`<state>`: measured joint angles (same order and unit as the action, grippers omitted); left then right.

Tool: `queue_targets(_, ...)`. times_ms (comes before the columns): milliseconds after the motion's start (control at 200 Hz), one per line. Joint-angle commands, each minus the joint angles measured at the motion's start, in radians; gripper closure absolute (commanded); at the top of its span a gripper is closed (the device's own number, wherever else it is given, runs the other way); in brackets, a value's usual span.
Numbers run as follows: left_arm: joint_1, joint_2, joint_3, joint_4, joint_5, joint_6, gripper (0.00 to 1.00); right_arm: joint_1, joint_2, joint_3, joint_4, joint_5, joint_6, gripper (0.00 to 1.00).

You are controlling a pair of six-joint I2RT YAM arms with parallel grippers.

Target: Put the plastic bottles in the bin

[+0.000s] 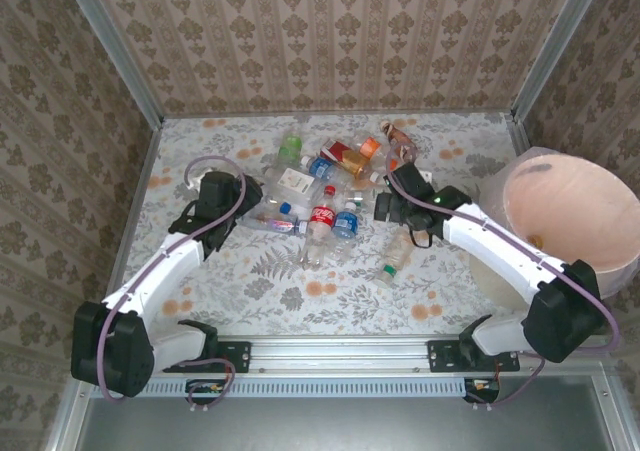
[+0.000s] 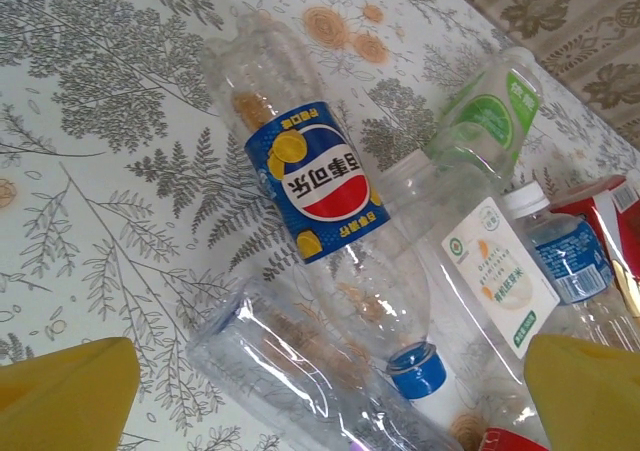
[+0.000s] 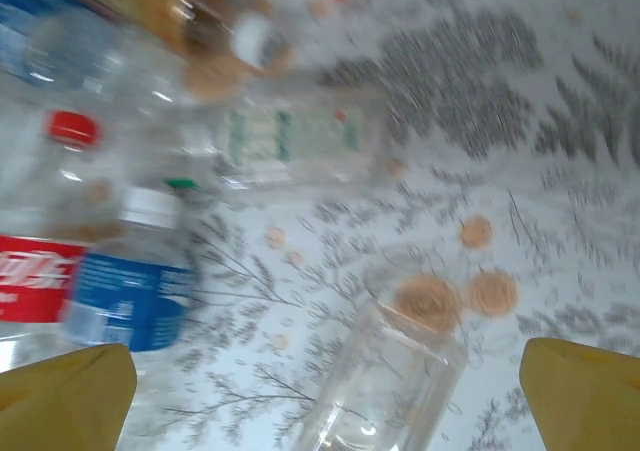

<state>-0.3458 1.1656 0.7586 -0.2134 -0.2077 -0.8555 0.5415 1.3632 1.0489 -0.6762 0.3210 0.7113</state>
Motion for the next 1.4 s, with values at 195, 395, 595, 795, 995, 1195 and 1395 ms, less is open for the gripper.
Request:
queue_targets(195,0.017,-0.009,-0.016,-0.022,-0.009,-0.042,0.0,0.032,0.153,-0.131,0.085,-0.018,0.337,0.0)
queue_targets(395,0.019,0.003,-0.015,-0.024,0.005,-0.047,0.0,0.026,0.214,-0.142,0.13,-0.03,0.34,0.02)
queue_targets(595,0.019,-0.006,-0.027,-0.024,0.007,-0.055,0.0,-0.01,0.225,-0.211,0.206,-0.096,0.367,0.08)
queue_targets(795,0.019,-0.002,-0.032,-0.019,0.009,-0.062,0.0,-0.023,0.227,-0.243,0.252,-0.125,0.368,0.17)
queue_targets(995,0.019,0.013,-0.027,-0.014,0.018,-0.064,0.0,-0.022,0.179,-0.281,0.316,-0.127,0.336,0.35)
queue_targets(1195,0.019,0.02,-0.024,-0.012,0.023,-0.063,0.0,-0.022,0.083,-0.315,0.372,-0.133,0.246,0.46)
queue_targets(1395,0.019,0.029,-0.022,0.003,0.035,-0.062,0.0,-0.023,-0.058,-0.296,0.374,-0.165,0.06,0.48)
